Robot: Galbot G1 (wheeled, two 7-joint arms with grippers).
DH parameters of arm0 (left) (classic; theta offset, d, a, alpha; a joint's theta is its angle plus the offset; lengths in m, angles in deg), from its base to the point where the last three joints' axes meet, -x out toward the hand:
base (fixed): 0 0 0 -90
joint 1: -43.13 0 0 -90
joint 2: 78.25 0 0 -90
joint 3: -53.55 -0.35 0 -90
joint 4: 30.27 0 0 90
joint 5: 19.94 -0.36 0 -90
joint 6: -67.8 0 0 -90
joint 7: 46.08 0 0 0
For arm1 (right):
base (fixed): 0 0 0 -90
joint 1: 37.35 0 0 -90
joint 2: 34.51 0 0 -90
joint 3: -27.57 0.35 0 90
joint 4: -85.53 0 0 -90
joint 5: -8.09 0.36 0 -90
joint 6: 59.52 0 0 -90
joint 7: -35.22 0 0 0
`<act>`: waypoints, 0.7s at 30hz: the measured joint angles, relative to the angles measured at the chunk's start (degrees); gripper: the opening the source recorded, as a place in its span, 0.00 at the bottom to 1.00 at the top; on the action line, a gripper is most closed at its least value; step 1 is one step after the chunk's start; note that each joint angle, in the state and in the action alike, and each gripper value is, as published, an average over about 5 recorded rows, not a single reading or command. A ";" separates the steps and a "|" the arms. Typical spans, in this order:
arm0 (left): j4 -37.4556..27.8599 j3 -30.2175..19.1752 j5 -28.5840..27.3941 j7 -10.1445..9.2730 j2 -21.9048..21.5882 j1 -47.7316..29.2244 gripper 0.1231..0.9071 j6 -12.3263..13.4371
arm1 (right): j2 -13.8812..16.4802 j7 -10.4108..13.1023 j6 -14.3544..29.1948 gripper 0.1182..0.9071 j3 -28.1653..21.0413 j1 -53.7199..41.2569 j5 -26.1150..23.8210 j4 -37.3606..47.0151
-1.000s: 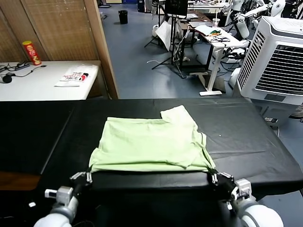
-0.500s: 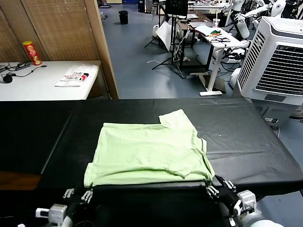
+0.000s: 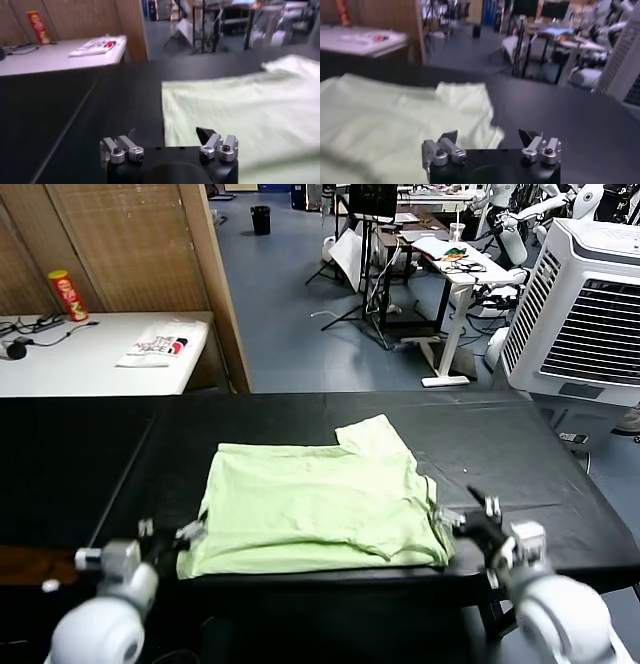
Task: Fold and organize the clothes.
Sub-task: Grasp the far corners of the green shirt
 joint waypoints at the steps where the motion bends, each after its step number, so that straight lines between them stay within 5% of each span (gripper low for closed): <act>1: -2.11 -1.08 1.16 0.00 -0.32 -2.67 0.86 -0.21 | -0.61 0.03 -0.09 0.86 -1.24 -2.37 -0.11 2.59; 11: -21.71 -11.35 6.67 0.05 -0.54 -22.71 0.86 -1.79 | -8.29 -1.19 -0.92 0.86 -9.69 -20.00 -1.66 26.04; 21: -33.18 -14.07 8.28 0.52 1.36 -31.80 0.86 -3.17 | -14.26 -3.12 -1.96 0.86 -11.96 -27.61 -2.20 38.51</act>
